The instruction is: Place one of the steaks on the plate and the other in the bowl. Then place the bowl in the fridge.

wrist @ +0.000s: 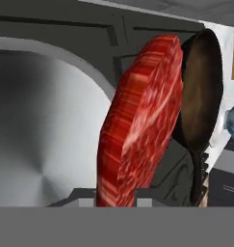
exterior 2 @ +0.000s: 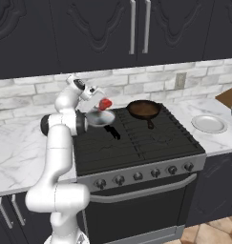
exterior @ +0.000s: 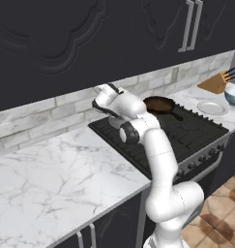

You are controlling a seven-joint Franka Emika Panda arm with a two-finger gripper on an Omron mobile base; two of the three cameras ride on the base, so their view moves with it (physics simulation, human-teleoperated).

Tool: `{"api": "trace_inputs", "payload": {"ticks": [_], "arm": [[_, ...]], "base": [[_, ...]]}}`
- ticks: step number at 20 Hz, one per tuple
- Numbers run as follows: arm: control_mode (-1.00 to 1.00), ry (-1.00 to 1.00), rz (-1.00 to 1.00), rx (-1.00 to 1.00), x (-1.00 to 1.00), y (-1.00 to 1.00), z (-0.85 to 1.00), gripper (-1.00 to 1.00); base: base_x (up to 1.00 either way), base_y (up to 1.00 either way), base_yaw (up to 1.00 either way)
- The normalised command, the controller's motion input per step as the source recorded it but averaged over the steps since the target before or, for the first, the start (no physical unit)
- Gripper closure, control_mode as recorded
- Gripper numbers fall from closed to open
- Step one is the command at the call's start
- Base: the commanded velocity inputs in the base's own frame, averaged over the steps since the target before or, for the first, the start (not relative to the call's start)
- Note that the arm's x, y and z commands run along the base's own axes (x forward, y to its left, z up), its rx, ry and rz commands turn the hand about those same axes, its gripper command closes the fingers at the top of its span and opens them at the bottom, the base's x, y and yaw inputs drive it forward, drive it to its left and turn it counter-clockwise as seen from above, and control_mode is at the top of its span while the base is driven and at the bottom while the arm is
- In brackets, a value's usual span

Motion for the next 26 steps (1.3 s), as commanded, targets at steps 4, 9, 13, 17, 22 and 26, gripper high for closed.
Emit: {"api": "trace_inputs", "payload": {"ticks": [4,9,13,17,22,26], "arm": [[-1.00,0.00,0.21,-0.27,-0.70,-0.32,-0.01,1.00],[-1.00,0.00,0.19,-0.21,-0.80,-0.53,0.01,1.00],[-1.00,0.00,0.15,-0.20,-0.71,-0.48,0.11,1.00],[-1.00,0.00,0.12,-0.13,-0.63,-0.54,0.29,1.00],[-1.00,0.03,0.09,-0.05,-0.67,-0.52,0.35,1.00],[-1.00,0.14,0.04,0.00,-0.63,-0.57,0.47,1.00]], "base": [[0.00,0.00,0.00],[0.00,0.00,0.00],[0.00,0.00,0.00],[0.00,0.00,0.00],[0.00,0.00,0.00],[0.00,0.00,0.00]]}}
